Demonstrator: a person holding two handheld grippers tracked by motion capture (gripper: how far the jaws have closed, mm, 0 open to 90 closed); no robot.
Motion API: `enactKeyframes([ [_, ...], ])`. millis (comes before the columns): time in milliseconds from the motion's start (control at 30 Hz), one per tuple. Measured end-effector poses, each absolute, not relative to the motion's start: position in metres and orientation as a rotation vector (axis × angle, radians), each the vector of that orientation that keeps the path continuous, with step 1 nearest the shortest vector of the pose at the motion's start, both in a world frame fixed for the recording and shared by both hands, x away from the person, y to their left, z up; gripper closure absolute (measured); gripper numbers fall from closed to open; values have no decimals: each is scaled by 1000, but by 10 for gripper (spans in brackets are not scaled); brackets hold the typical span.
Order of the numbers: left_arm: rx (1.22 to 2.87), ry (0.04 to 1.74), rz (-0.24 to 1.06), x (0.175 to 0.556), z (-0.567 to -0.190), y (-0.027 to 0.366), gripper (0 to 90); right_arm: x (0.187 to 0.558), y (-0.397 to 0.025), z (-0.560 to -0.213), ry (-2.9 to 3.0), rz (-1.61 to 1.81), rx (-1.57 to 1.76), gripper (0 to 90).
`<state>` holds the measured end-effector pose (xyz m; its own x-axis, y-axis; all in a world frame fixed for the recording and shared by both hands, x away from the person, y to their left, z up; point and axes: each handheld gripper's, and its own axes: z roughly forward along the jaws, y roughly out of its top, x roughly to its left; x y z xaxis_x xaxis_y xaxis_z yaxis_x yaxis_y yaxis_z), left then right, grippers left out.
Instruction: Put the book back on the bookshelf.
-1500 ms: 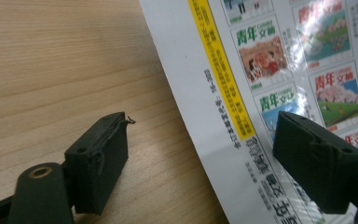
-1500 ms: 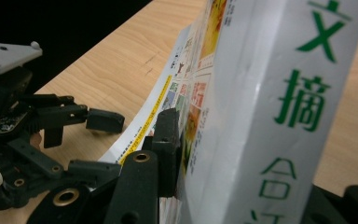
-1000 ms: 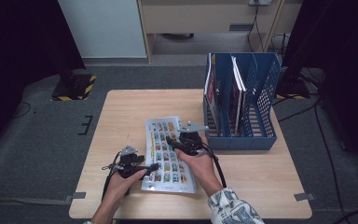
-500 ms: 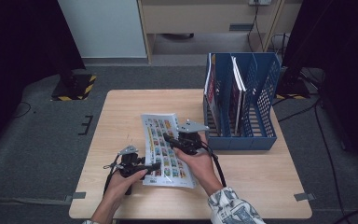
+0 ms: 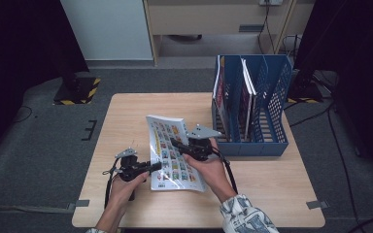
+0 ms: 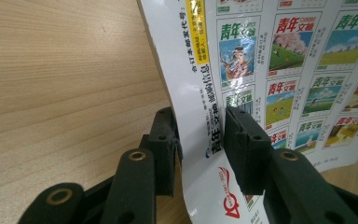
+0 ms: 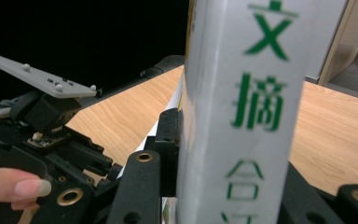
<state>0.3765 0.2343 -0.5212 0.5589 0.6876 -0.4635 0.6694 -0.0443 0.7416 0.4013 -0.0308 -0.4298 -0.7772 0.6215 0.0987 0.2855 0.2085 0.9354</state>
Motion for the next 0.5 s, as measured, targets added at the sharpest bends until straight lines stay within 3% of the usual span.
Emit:
enactKeyframes([
  [500, 1796, 1090, 291, 370, -502, 230, 680, 398, -36, -417, 2189, 1604, 760, 723],
])
